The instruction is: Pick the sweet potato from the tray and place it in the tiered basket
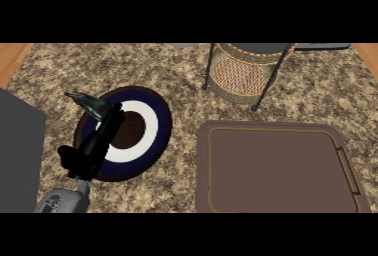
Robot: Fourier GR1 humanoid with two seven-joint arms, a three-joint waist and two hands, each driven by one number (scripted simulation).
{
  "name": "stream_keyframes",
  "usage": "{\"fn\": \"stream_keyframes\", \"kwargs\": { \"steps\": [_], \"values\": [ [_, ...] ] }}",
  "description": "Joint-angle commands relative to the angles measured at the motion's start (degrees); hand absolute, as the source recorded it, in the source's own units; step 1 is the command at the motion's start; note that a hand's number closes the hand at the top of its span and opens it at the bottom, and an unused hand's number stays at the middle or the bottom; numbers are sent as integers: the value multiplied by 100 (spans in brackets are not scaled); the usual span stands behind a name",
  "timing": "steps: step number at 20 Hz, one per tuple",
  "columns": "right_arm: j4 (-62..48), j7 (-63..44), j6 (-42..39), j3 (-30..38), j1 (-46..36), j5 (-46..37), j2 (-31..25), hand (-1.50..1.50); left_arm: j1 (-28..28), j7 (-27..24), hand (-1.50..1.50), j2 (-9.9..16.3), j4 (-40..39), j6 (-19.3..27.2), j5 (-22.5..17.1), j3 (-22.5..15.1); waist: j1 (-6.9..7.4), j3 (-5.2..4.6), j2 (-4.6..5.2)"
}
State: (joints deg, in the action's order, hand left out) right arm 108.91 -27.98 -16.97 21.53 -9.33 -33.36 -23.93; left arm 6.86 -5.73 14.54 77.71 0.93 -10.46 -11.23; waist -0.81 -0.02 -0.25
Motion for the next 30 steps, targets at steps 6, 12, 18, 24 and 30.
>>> {"fn": "stream_keyframes", "kwargs": {
  "steps": [6, 12, 18, 24, 30],
  "values": [
    [-194, -1846, -438, -396, -2424, 370, -245, 150, -89, 22, 0, -201, 131, 11, 324, -186, 189, -5, 26],
    [-1697, -2226, -334, -664, -4085, 343, -359, 150, 422, -68, 0, -167, -465, -250, 156, 224, 166, -5, 44],
    [-3652, -1976, 383, -923, -5382, -98, -10, 150, 258, 188, 0, -185, -16, -326, 117, 136, 286, -2, 60],
    [-5238, -1366, 708, -1101, -5987, -332, 180, 150, -237, -199, 0, -399, 0, -231, 371, -71, 276, -1, 65],
    [-6798, -579, 1386, -1030, -6588, -515, 378, 150, 296, 265, 0, -334, 107, -286, 335, 86, 305, 1, 92]
  ]
}}
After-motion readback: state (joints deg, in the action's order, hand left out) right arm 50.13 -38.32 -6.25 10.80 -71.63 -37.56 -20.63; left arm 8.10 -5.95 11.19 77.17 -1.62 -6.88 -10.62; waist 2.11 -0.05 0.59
